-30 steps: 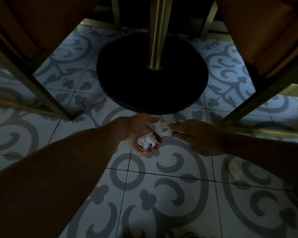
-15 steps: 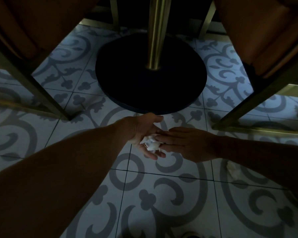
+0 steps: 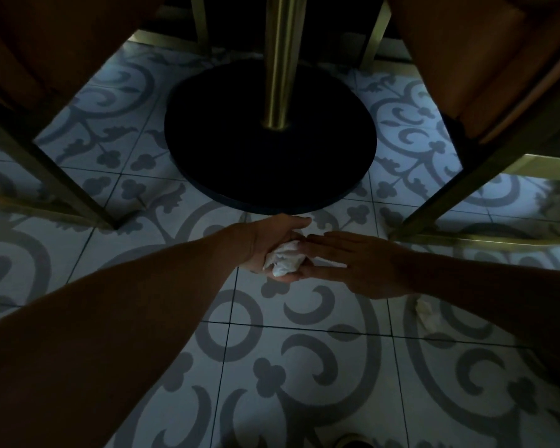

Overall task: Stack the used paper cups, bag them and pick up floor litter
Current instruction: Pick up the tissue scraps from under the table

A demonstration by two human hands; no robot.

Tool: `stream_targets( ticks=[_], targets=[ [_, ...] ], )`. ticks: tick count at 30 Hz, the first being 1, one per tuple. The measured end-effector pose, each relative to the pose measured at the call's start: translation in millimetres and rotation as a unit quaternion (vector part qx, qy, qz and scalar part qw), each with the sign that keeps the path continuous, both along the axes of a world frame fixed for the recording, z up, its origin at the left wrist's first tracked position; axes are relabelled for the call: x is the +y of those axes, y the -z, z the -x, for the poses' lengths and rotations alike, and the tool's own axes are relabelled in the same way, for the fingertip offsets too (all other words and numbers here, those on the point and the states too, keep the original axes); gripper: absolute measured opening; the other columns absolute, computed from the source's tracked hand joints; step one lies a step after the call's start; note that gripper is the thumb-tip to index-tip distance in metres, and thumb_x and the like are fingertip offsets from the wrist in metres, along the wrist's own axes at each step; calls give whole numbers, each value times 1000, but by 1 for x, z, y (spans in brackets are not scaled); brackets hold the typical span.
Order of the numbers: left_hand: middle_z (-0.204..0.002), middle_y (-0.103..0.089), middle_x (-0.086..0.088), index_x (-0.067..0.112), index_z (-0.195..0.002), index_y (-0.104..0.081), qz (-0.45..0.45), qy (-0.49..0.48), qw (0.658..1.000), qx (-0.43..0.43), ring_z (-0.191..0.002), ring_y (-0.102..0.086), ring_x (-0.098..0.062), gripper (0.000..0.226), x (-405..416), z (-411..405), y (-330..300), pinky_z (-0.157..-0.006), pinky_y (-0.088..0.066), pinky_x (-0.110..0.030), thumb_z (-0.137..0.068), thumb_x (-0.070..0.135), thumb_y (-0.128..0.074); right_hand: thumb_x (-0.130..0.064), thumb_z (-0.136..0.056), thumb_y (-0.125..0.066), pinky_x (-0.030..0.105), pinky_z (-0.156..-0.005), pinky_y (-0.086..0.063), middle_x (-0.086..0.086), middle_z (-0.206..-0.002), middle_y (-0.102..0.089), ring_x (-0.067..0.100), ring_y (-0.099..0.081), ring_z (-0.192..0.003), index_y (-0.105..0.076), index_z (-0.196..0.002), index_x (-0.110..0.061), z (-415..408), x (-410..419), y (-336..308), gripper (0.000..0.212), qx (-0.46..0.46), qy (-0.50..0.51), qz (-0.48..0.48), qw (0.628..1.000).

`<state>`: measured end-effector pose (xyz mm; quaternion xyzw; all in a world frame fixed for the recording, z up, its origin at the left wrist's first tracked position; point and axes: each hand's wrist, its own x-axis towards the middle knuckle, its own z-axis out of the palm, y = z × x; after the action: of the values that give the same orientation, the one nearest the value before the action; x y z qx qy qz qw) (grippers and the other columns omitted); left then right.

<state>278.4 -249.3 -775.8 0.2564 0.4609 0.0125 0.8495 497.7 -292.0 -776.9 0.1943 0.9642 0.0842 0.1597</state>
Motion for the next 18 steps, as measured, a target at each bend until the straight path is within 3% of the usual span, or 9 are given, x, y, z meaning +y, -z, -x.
stream_targets(
  ticks=[3, 6, 10, 12, 14, 18],
  targets=[
    [-64, -70, -16, 0, -78, -65, -6, -17, 1000, 5, -50, -70, -25, 57, 1, -7, 3, -52, -61, -31, -98, 49, -44, -21, -75, -68, 44, -114, -27, 14, -158, -8, 30, -23, -145, -9, -152, -21, -13, -2, -5, 97, -31, 26, 8, 999],
    [-61, -68, -16, -2, -81, -63, -17, -22, 999, 17, -50, -68, -24, 57, 7, -11, 12, -58, -62, -32, -98, 49, -46, -22, -73, -70, 42, -111, -19, 13, -158, -9, 30, -25, -144, -10, -152, -20, -31, -4, -6, 99, -59, 73, 21, 995],
    [-69, -66, -15, 0, -79, -66, -36, -18, 999, 31, -57, -66, -23, 57, 10, -22, 15, -65, -59, -32, -96, 50, -48, -20, -86, -57, 39, -113, -12, 6, -160, -2, 26, -17, -147, 7, -148, -26, -69, -10, -4, 90, -81, 161, 59, 982],
    [-69, -63, -14, 0, -77, -64, -52, -30, 997, 39, -59, -62, -23, 55, 11, -29, 13, -52, -58, -27, -98, 47, -46, -22, -95, -43, 37, -117, -8, 5, -162, 4, 25, -9, -149, 11, -148, -27, -84, -14, -4, 77, -120, 220, 81, 965],
    [-67, -63, -11, 4, -76, -63, -75, -24, 995, 52, -62, -60, -21, 54, 13, -34, 14, -42, -50, -21, -98, 48, -44, -26, -98, -38, 40, -119, -15, 6, -163, 2, 25, -8, -149, 4, -151, -24, -94, -20, -7, 67, -147, 285, 102, 942],
    [-61, -63, -4, 10, -72, -62, -96, -25, 993, 63, -56, -57, -15, 48, 18, -39, 19, -47, -39, -20, -96, 48, -46, -31, -97, -45, 40, -112, -34, 4, -158, -24, 23, -30, -142, -18, -150, -25, -109, -34, -3, 60, -154, 423, 165, 878]
  ],
)
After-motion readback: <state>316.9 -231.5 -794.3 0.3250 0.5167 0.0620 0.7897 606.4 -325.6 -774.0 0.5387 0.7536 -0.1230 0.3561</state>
